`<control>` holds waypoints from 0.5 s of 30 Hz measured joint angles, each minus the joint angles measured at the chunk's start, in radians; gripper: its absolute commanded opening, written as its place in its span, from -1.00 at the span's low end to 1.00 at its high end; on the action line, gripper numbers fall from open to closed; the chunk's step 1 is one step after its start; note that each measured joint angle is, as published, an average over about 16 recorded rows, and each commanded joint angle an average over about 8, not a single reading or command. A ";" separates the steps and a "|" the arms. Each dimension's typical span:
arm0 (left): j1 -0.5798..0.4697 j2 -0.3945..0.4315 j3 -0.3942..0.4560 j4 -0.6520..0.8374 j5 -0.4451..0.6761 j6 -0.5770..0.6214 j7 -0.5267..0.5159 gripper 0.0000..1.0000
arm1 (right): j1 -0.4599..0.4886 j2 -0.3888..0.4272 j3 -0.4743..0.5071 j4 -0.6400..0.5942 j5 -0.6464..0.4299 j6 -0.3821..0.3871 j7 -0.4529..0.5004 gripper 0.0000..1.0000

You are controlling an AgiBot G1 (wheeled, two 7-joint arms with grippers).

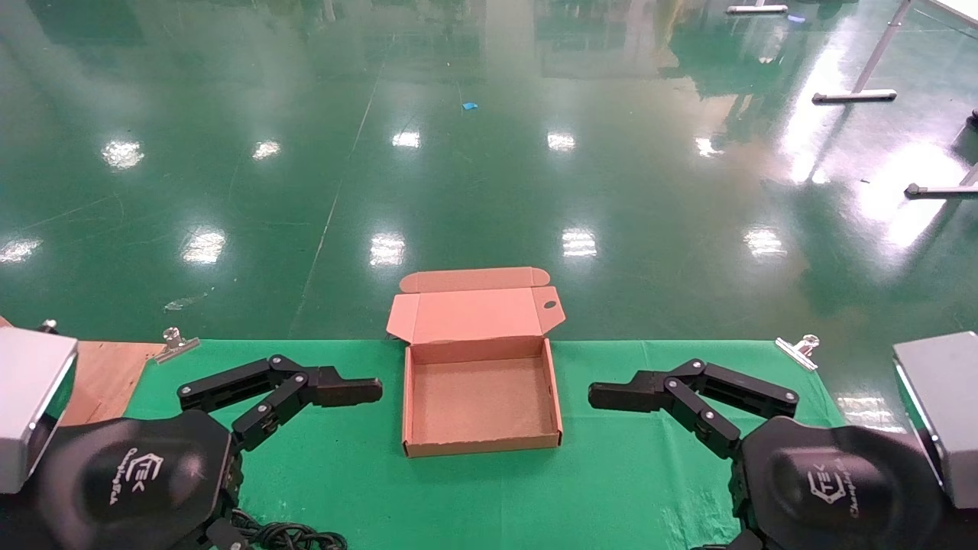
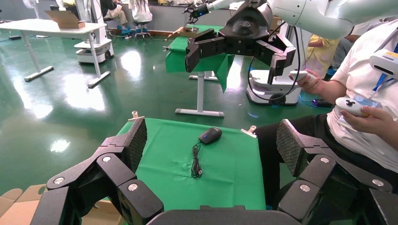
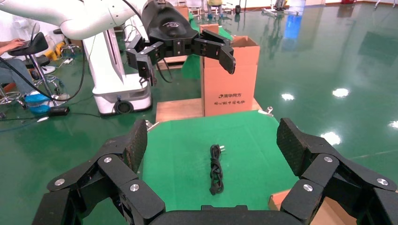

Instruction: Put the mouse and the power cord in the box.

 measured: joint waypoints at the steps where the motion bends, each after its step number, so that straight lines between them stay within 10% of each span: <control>1: -0.001 0.001 0.001 0.000 0.003 0.002 0.003 1.00 | 0.004 0.002 -0.004 0.003 -0.010 -0.002 0.000 1.00; 15: -0.045 0.019 0.071 0.055 0.158 0.043 0.074 1.00 | 0.134 0.016 -0.159 0.039 -0.362 -0.046 -0.030 1.00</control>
